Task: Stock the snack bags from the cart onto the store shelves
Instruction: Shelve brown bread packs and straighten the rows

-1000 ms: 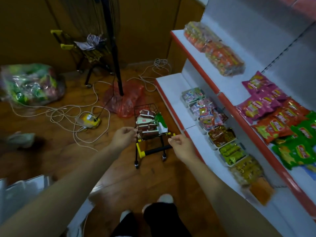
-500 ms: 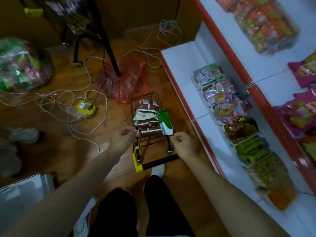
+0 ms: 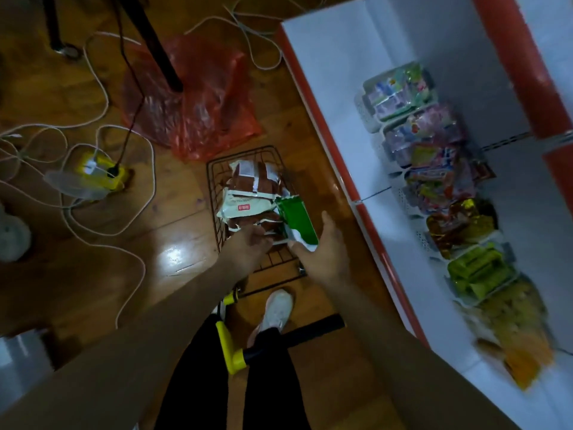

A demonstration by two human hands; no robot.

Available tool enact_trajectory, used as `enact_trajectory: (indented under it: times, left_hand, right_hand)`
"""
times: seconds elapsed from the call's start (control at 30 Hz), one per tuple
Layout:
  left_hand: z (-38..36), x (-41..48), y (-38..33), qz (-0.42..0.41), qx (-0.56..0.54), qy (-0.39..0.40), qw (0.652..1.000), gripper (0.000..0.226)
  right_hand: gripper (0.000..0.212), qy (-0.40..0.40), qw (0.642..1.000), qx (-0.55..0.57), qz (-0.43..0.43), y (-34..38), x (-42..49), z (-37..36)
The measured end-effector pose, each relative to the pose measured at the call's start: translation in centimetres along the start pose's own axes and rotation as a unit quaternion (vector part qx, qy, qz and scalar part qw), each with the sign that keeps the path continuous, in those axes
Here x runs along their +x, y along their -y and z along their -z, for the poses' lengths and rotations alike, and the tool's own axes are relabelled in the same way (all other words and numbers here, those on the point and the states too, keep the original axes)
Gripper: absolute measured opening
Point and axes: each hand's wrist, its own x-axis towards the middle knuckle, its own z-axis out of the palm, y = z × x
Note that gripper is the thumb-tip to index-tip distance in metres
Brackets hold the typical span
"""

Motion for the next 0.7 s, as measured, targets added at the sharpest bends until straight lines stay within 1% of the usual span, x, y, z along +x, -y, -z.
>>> enact_trajectory:
  times: [0.1,0.2,0.27,0.37,0.4,0.47,0.57,0.67,0.7]
  left_hand:
    - [0.4,2.7,2.3,-0.011,0.078,-0.009,0.997,0.037]
    - [1.0,5.0,3.8,-0.024,0.142,-0.066,0.987,0.036]
    - [1.5,6.3,4.2,-0.031,0.149,-0.080,0.985,0.036]
    - [2.0,7.3,4.4,-0.026,0.153,-0.062,0.986,0.039]
    - [2.1,7.2,4.4,-0.024,0.153,-0.049,0.987,0.039]
    - [2.1,6.8,4.1,-0.024,0.153,-0.021,0.988,0.040]
    - [2.0,5.7,3.2,-0.025,0.141,0.010,0.990,0.043]
    - [2.1,5.2,2.1,-0.009,0.097,0.028,0.995,0.047]
    - [2.0,5.0,1.8,-0.009,0.057,0.033,0.998,0.050]
  right_hand:
    - [0.105,0.014,1.000,-0.001,-0.006,-0.7,2.5,-2.3]
    - [0.113,0.019,1.000,0.015,-0.016,-1.8,4.6,-4.1]
    - [0.104,0.013,1.000,-0.006,-0.017,-2.5,5.6,-5.0]
    - [0.064,-0.019,0.999,-0.034,-0.005,-3.2,6.3,-5.6]
    - [0.055,-0.023,0.999,-0.043,-0.005,-3.2,6.3,-5.5]
    - [0.050,-0.025,0.999,-0.046,-0.011,-2.9,6.1,-5.0]
    - [0.046,-0.050,0.999,-0.006,-0.010,-1.9,5.2,-4.0]
    - [0.042,-0.055,0.995,0.084,-0.023,-1.3,3.9,-2.8]
    - [0.040,-0.048,0.991,0.124,-0.033,-1.1,3.6,-2.3]
